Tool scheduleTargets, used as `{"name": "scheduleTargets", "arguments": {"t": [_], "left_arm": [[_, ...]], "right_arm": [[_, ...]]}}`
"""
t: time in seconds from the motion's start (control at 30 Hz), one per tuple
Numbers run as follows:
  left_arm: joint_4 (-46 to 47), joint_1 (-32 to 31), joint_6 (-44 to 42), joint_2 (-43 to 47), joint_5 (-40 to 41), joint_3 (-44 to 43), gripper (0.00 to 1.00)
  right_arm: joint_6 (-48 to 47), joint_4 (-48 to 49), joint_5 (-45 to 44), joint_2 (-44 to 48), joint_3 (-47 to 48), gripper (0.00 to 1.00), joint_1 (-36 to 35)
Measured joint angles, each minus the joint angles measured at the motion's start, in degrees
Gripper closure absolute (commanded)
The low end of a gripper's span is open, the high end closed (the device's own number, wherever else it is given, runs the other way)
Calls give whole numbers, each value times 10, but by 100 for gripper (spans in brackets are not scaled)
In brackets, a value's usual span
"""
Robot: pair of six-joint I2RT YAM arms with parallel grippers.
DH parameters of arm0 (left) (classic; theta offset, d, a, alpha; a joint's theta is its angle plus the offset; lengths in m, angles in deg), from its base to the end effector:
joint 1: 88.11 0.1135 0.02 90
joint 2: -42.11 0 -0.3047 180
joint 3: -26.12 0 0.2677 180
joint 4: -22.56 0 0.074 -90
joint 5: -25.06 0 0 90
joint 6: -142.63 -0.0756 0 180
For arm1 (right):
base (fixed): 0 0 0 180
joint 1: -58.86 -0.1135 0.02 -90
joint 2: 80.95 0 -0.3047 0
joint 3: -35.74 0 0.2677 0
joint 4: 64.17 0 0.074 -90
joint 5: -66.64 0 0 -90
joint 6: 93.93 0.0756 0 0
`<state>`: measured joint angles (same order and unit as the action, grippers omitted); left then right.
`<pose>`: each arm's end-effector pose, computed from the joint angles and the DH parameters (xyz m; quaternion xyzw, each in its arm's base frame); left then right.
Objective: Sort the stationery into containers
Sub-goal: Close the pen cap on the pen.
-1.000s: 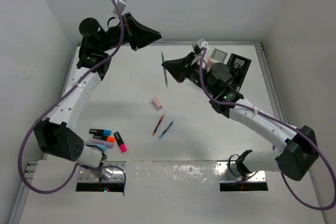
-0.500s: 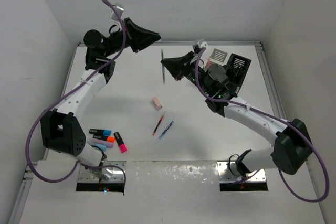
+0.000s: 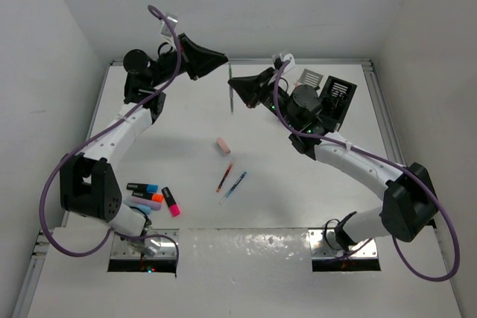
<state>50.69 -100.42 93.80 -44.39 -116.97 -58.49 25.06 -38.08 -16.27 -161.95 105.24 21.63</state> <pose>0.3557 -0.1386 0.4621 0.2424 0.5525 -0.5502 0.5773 0.2960 0.2367 0.3986 -0.0926 0.6053 0.4630 0.6408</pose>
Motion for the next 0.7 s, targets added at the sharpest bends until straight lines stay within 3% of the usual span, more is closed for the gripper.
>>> {"name": "scheduleTargets", "arguments": {"t": [0.7], "left_arm": [[22, 0, 7, 0, 22, 3, 100]], "right_arm": [[7, -1, 9, -16, 9, 100, -3]]}}
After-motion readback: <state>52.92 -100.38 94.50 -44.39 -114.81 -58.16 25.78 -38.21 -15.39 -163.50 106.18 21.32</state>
